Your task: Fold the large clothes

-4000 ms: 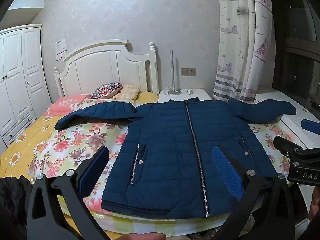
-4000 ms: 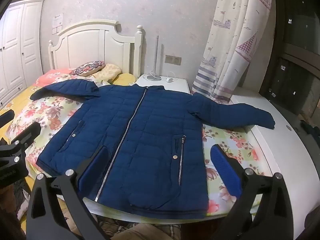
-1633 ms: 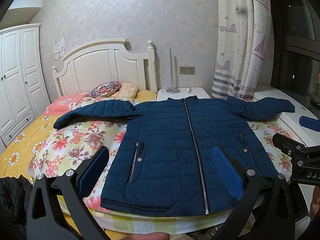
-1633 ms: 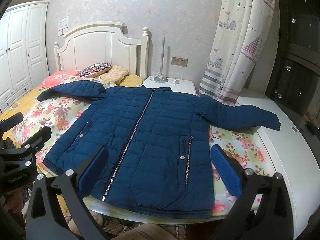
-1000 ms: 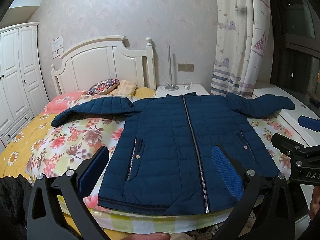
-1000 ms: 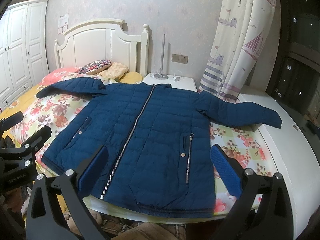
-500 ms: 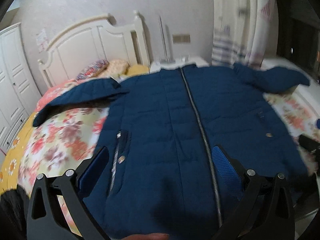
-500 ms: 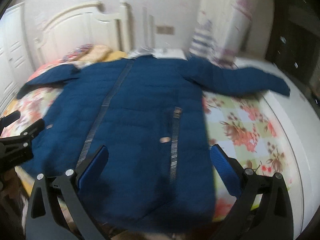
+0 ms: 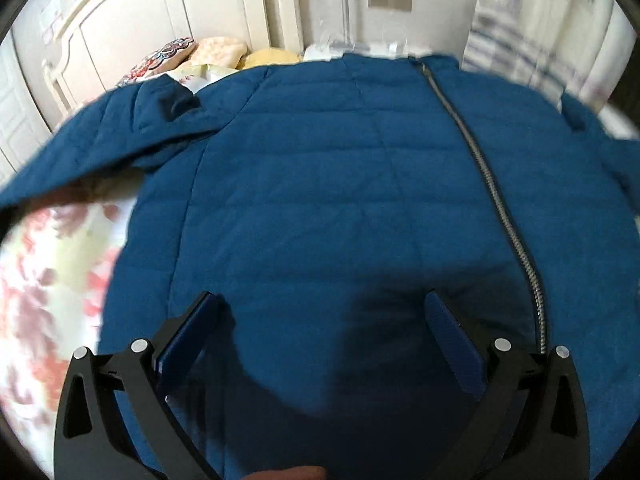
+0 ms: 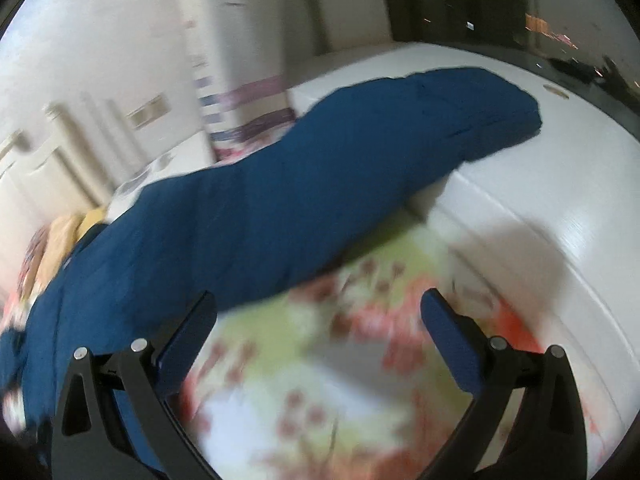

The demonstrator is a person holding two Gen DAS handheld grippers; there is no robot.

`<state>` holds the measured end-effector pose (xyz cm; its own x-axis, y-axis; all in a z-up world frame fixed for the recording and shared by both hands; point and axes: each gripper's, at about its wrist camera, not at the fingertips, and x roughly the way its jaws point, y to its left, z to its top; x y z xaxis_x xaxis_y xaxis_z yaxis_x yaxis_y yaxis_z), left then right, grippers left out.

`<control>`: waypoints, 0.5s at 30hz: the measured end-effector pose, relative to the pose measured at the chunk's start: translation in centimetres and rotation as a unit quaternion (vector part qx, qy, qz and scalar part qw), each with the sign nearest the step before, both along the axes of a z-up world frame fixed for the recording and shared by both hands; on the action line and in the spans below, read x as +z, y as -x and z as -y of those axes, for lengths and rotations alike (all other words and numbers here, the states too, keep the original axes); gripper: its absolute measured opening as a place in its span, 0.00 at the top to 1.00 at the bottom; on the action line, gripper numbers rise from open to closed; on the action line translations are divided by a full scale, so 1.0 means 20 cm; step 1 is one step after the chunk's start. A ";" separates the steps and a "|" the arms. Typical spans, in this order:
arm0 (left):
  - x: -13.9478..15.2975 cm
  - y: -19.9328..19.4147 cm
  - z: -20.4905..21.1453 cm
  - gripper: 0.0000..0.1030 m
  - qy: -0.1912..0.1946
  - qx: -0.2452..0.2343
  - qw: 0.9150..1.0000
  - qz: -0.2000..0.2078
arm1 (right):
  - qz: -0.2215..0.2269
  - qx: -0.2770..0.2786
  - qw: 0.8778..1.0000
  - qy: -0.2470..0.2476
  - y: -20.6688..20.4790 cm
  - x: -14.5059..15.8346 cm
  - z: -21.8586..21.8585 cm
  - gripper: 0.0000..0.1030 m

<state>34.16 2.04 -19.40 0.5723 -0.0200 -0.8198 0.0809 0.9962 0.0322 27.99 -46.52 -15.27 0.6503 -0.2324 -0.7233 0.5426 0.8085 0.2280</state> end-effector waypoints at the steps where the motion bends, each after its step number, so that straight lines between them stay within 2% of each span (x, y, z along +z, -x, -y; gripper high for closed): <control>1: -0.01 0.01 -0.01 0.04 0.001 -0.009 1.000 0.010 | -0.004 -0.007 1.000 -0.004 -0.05 -0.02 0.03 0.02; 6: -0.03 0.01 -0.03 0.04 0.028 -0.013 0.999 0.016 | -0.016 -0.035 0.999 -0.016 -0.25 -0.10 0.14 0.14; 7: -0.03 0.01 -0.03 0.04 0.027 -0.013 0.999 0.016 | -0.017 -0.039 0.999 -0.015 -0.28 -0.11 0.16 0.23; 8: -0.03 0.01 -0.03 0.04 0.026 -0.013 0.999 0.016 | -0.018 -0.044 0.999 -0.011 -0.30 -0.11 0.16 0.40; 9: -0.04 0.02 -0.01 0.04 0.025 -0.013 0.999 0.016 | -0.017 -0.049 0.999 -0.001 -0.33 -0.10 0.14 0.50; 11: -0.04 0.02 -0.01 0.04 0.025 -0.014 0.999 0.015 | 0.000 -0.066 0.997 0.034 -0.36 -0.03 0.10 0.85; 13: -0.04 0.02 -0.01 0.04 0.025 -0.014 0.999 0.015 | 0.048 -0.064 0.993 0.087 -0.38 0.11 -0.02 0.89; 15: -0.04 0.02 -0.01 0.04 0.024 -0.014 1.000 0.015 | 0.079 -0.025 0.989 0.124 -0.44 0.23 -0.20 0.92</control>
